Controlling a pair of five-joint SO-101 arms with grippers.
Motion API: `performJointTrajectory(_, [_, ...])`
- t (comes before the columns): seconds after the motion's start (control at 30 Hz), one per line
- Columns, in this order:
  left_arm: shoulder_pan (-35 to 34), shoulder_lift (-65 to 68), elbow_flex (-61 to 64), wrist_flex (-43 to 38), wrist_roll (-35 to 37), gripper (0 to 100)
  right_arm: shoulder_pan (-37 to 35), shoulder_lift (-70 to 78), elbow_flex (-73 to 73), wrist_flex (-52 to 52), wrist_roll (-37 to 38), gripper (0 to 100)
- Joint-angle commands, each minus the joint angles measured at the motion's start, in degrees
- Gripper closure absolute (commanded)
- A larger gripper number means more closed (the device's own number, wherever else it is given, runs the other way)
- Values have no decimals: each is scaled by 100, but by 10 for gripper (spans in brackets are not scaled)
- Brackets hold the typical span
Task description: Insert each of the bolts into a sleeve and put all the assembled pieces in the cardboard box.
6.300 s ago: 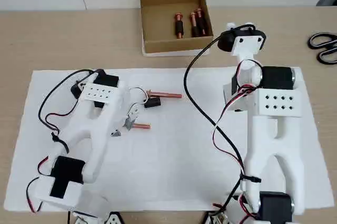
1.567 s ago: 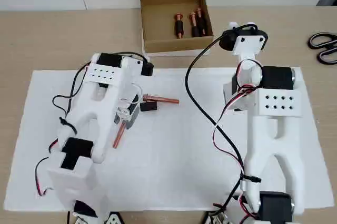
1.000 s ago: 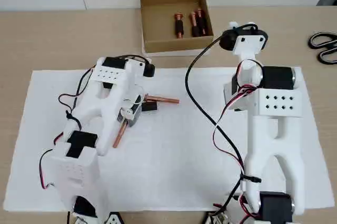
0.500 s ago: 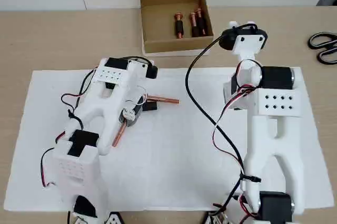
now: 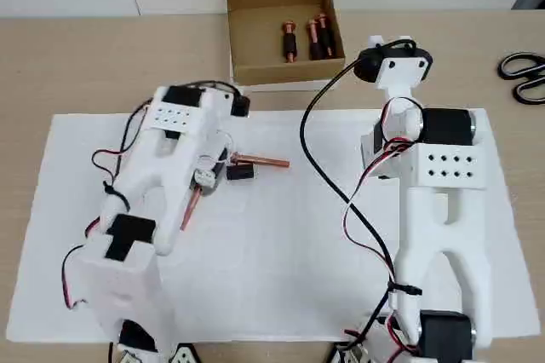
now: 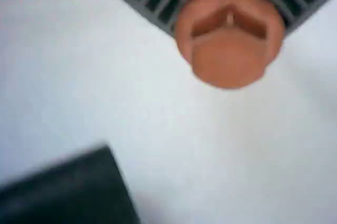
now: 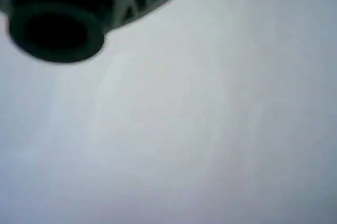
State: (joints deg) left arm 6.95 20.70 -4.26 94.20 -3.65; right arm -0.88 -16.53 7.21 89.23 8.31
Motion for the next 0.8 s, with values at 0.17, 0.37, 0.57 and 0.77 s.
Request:
performJointTrajectory(0.17, [-9, -1336, -242, 290, 88, 993, -31, -725, -53, -277, -316, 994])
performJointTrajectory(0.37, [-378, -1415, -233, 255, 97, 993, -31, -2308, 396, -576, -281, 993])
performJointTrajectory(0.57, [-607, -1415, -233, 255, 97, 993, -31, -3776, 1565, -1349, -264, 994])
performJointTrajectory(0.77, [-598, -1415, -233, 176, 105, 993, -13, -4330, 2734, -2492, -202, 994])
